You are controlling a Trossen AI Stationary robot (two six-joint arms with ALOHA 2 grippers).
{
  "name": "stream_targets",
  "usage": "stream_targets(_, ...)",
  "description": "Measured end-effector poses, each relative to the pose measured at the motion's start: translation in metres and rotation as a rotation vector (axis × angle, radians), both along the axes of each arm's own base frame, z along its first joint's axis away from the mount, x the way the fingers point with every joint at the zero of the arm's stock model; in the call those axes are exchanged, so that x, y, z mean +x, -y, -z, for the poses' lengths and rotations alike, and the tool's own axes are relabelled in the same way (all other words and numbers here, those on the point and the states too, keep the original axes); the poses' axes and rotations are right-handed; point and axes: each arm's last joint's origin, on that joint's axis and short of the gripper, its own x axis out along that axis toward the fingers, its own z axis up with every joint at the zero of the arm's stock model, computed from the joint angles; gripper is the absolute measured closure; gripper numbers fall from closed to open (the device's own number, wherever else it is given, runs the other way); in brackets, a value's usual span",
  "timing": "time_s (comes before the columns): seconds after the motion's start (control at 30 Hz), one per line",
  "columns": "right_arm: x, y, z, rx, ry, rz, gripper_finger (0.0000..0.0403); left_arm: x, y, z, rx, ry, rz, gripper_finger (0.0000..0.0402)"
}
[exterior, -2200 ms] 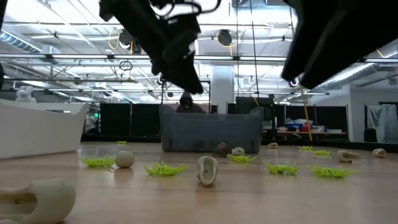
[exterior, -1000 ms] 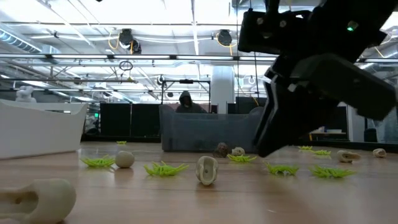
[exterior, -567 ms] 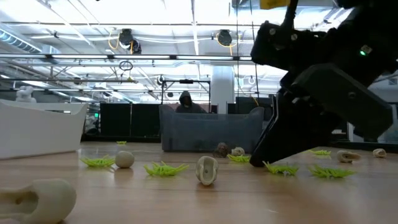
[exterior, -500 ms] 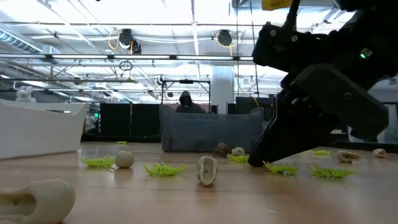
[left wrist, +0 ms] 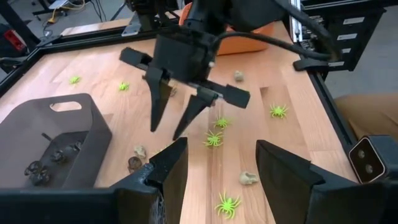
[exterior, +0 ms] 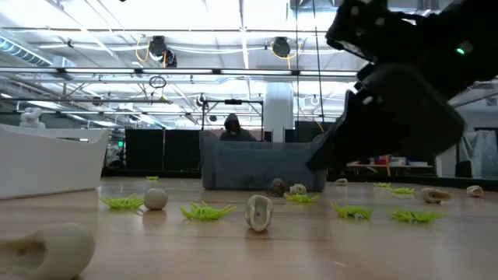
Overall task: Sort Halloween decoration
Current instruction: Put the green spider toy into the orange bin
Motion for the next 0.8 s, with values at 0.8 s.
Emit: stream_targets(0.8,0.016,0.014,0.021,0.123,-0.109,-0.059,0.0350,0.000,0.000,0.000,0.000,0.000,0.001,0.0215)
